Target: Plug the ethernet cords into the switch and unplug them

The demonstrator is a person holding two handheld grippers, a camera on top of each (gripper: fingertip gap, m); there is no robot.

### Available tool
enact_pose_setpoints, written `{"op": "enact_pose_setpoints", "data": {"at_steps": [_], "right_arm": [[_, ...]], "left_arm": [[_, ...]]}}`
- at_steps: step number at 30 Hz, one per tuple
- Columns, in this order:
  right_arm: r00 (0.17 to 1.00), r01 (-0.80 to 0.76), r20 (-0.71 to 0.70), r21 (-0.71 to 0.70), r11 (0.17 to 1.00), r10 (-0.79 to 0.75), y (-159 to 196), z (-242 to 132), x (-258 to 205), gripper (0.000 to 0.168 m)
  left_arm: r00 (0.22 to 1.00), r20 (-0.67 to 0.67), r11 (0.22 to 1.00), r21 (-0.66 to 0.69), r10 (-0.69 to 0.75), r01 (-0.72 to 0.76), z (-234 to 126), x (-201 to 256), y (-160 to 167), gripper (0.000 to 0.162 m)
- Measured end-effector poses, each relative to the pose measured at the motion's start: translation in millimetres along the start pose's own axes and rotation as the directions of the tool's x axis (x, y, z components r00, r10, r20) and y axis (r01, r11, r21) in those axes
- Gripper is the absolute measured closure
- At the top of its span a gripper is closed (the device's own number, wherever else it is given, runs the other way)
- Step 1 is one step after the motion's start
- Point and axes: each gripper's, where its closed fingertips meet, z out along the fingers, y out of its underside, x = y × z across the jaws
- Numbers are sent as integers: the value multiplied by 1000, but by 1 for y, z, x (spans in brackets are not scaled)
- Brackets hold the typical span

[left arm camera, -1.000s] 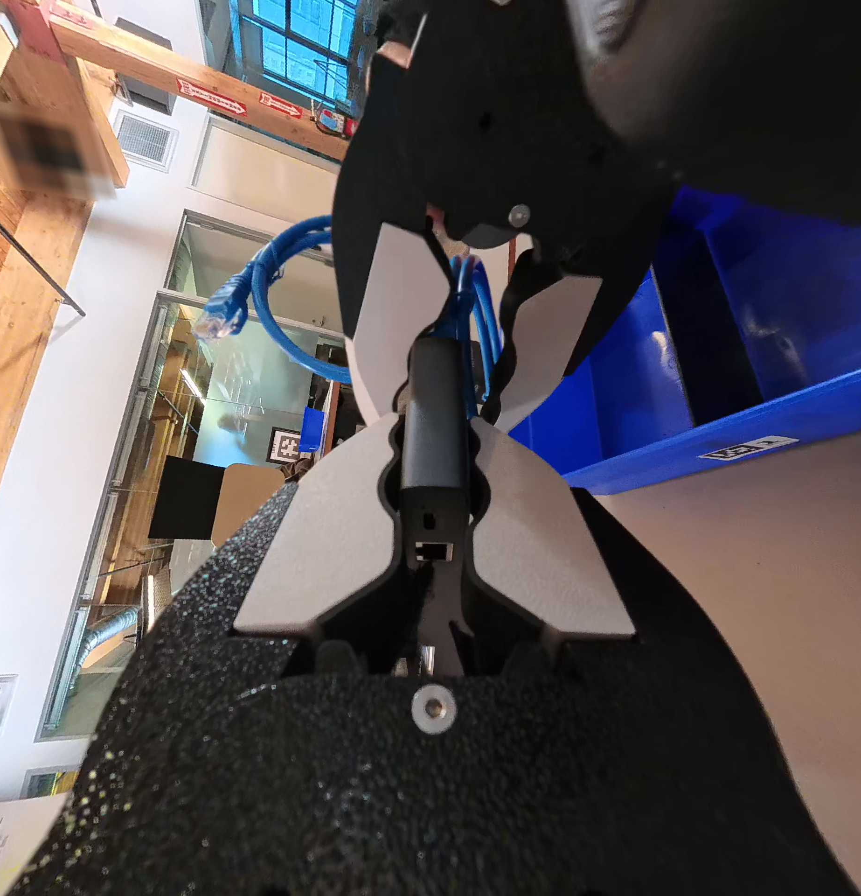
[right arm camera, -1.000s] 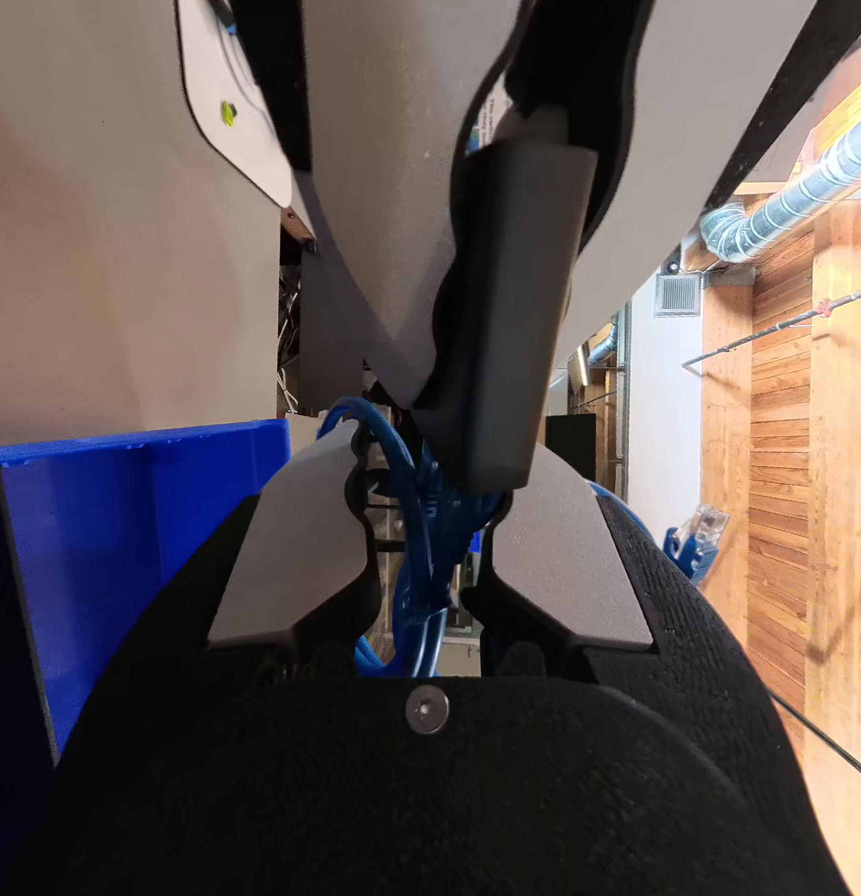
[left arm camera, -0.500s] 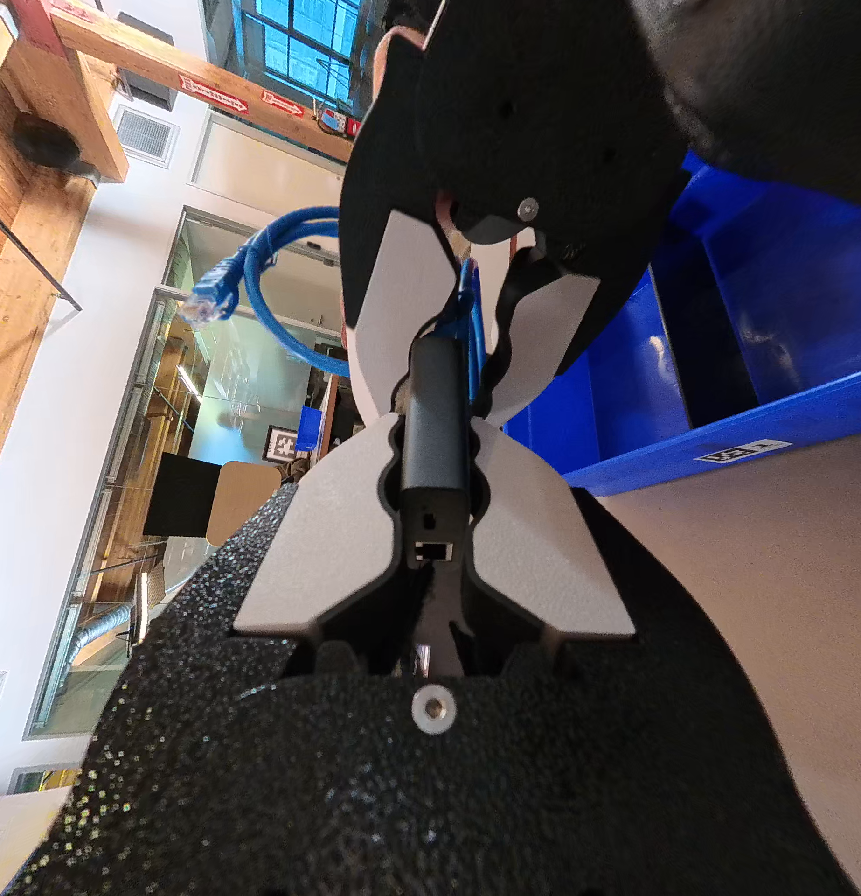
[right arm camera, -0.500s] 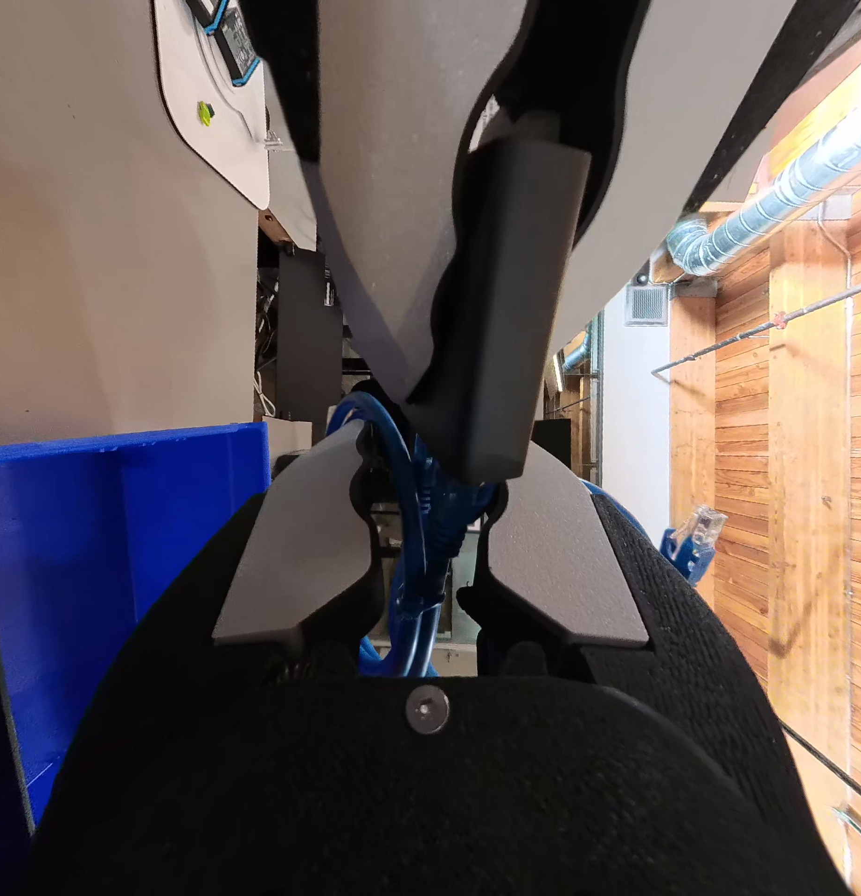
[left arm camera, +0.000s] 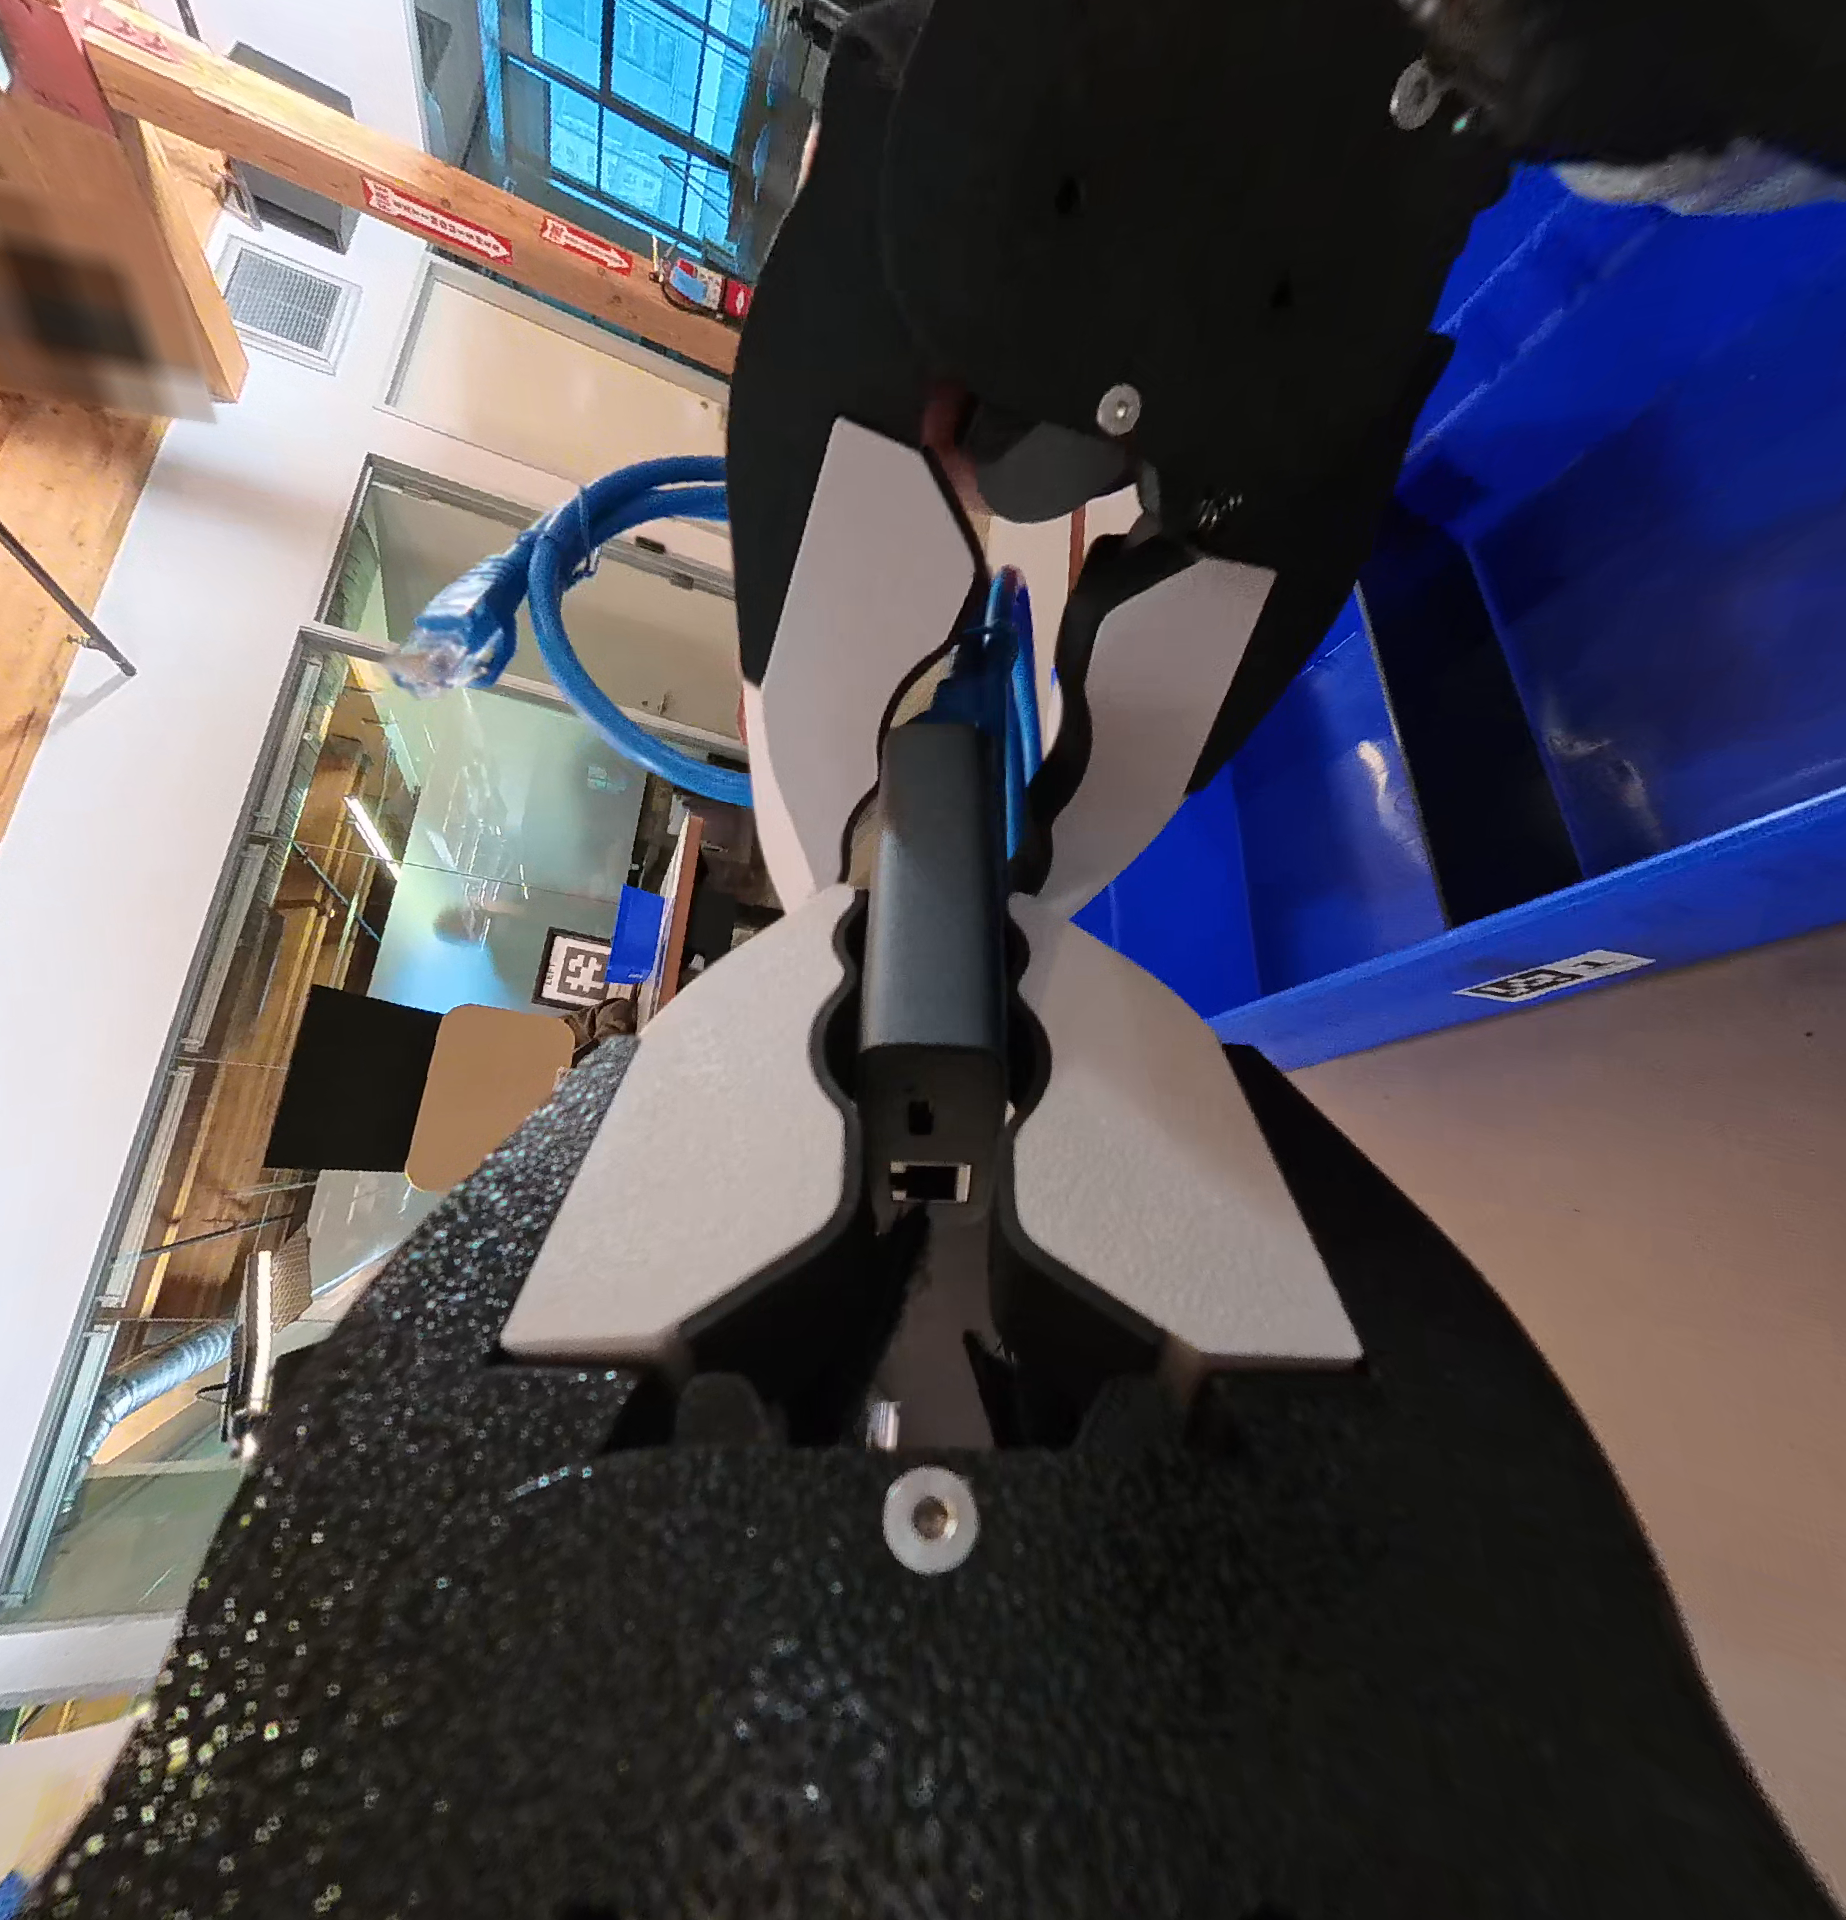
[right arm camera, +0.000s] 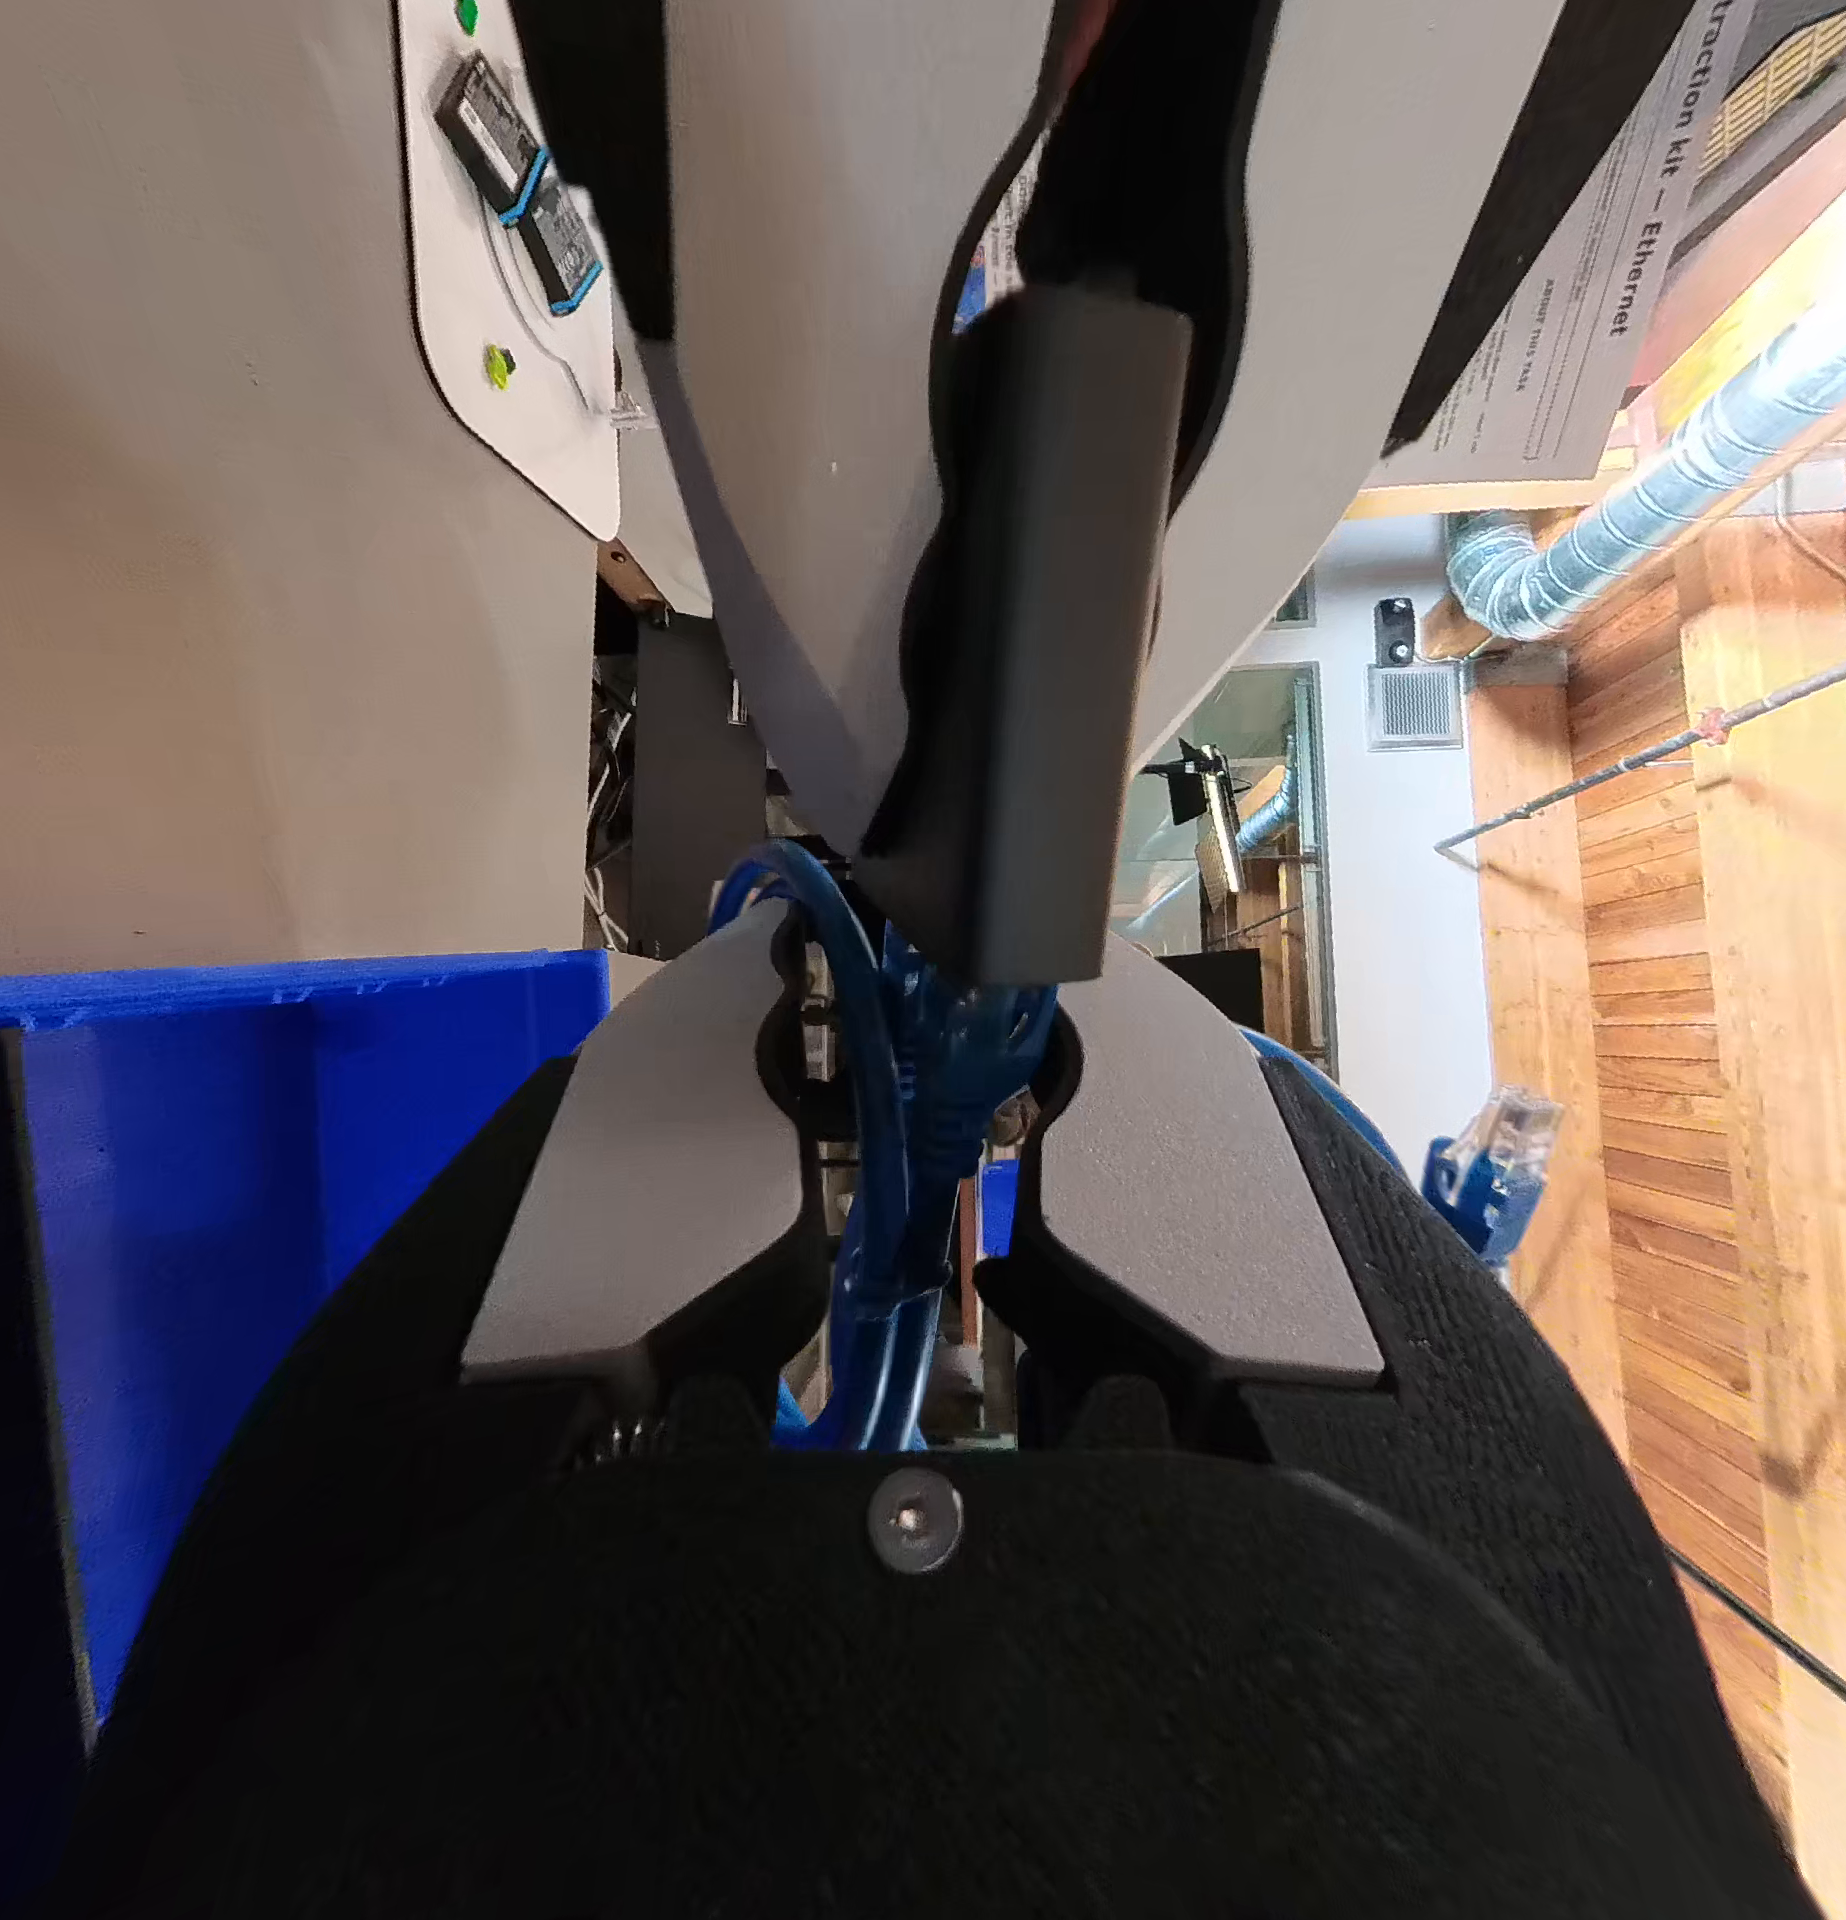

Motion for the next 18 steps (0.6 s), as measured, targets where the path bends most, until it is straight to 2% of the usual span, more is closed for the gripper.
{"op": "enact_pose_setpoints", "data": {"at_steps": [8, 18], "right_arm": [[1000, 9, -11, -15, 1000, -9, 2, 0, 3, 141], [996, 56, -64, -2, 998, -56, 1, 0, 9, 133]], "left_arm": [[999, 17, 999, -11, 36, -36, 0, 0, -2, 141], [1000, 17, 1000, -12, -13, 13, -2, -2, -1, 141]]}}
